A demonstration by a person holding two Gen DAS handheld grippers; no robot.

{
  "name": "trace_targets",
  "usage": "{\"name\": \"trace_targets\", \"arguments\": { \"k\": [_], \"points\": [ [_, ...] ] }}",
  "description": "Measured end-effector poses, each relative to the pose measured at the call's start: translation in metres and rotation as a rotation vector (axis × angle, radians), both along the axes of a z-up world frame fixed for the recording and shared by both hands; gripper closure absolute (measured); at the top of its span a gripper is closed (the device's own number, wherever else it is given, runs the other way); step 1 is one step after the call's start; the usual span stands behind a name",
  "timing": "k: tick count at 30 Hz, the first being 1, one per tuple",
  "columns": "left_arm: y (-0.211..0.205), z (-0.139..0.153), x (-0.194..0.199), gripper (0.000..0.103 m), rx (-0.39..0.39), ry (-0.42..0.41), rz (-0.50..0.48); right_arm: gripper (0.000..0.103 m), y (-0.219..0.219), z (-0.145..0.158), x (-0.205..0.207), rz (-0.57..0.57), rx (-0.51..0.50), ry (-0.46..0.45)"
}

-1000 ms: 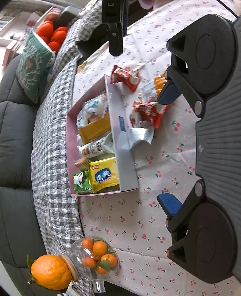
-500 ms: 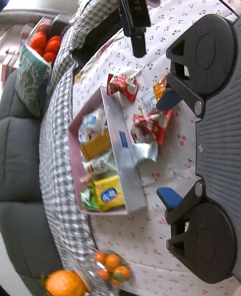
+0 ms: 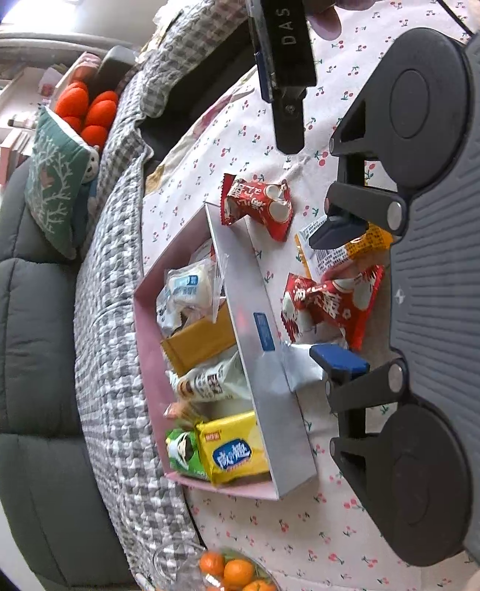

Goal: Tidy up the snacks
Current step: 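Move both open tools back over the loose red candy wrappers, then grasp a red candy with the left tool while the right tool grasps another red candy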

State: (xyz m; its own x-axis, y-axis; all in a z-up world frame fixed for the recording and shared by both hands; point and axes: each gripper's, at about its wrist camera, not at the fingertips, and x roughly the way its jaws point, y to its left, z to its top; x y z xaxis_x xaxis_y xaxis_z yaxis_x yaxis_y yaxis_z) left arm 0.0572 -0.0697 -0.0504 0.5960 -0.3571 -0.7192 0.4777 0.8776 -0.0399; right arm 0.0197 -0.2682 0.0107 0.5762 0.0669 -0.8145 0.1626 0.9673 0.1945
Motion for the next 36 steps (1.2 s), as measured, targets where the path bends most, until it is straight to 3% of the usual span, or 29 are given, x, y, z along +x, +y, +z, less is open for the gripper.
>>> {"name": "trace_targets", "arguments": {
  "k": [5,9,12,25,28,30,33,36],
  "points": [
    [-0.001,-0.005,0.007,0.06,0.014,0.03,0.03,0.01,0.001,-0.006,0.014,-0.049,0.046,0.011],
    [-0.001,-0.006,0.01,0.075,0.016,0.037,0.03,0.01,0.004,-0.014,0.028,-0.096,0.068,0.026],
    [-0.001,-0.005,0.012,0.076,0.012,0.044,0.031,0.01,0.006,-0.021,0.039,-0.12,0.089,0.045],
    [0.009,-0.002,0.014,0.077,-0.014,0.072,0.058,0.011,0.026,-0.028,0.064,-0.124,0.005,0.048],
    [0.01,-0.002,0.015,0.077,-0.017,0.076,0.059,0.025,0.028,-0.028,0.067,-0.123,-0.012,0.049],
    [0.01,-0.002,0.014,0.077,-0.017,0.076,0.059,0.046,0.03,-0.028,0.067,-0.12,-0.023,0.05],
    [0.011,-0.001,0.014,0.077,-0.019,0.077,0.06,0.068,0.029,-0.027,0.068,-0.121,-0.027,0.057],
    [0.011,0.0,0.013,0.078,-0.026,0.076,0.06,0.075,0.025,-0.027,0.067,-0.133,-0.013,0.069]
  ]
}}
